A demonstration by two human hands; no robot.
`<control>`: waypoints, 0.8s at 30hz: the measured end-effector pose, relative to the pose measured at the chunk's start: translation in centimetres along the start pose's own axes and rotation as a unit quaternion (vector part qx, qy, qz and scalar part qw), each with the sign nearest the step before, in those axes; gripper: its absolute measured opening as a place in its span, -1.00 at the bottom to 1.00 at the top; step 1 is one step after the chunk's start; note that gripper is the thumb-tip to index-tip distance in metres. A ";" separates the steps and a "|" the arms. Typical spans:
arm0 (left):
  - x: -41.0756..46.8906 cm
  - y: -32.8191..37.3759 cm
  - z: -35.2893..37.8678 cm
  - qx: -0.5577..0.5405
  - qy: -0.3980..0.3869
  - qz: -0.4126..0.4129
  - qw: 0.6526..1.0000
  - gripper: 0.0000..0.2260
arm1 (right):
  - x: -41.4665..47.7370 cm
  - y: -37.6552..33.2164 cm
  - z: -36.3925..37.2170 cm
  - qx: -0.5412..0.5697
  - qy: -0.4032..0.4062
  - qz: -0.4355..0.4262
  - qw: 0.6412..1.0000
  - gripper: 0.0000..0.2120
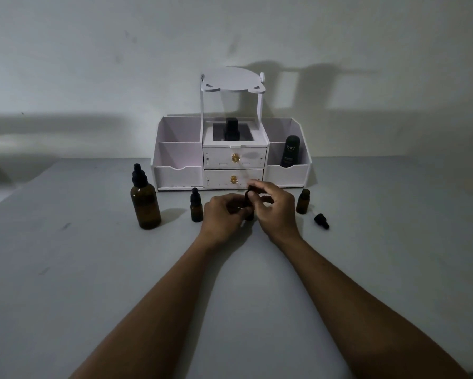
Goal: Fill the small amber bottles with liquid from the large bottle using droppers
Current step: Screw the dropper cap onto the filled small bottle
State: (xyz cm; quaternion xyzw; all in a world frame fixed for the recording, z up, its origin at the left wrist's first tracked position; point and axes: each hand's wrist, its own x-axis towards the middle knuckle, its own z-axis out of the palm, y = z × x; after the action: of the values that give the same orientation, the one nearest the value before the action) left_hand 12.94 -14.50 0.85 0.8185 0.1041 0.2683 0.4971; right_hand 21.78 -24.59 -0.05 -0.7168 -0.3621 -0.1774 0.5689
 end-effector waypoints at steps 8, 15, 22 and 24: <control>0.1 -0.1 0.0 0.015 0.003 0.010 1.000 -0.79 | 0.0 -0.1 0.1 0.015 0.002 -0.013 1.000 -0.68; 0.5 -0.4 -0.2 0.028 0.003 0.013 1.000 -0.82 | 0.0 -0.2 0.1 0.022 0.016 -0.010 1.000 -0.73; 0.6 -0.6 -0.2 0.020 0.002 0.011 1.000 -0.77 | 0.2 0.6 0.1 0.011 0.003 0.002 1.000 -0.77; 0.7 -0.7 -0.3 0.031 0.003 0.013 0.999 -0.79 | 0.2 0.5 0.1 0.020 0.013 0.007 1.000 -0.79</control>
State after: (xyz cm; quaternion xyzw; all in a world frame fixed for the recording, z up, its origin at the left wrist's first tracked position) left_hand 13.48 -13.64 0.61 0.8341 0.1031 0.2736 0.4677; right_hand 22.24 -24.48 -0.28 -0.7055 -0.3527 -0.1754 0.5892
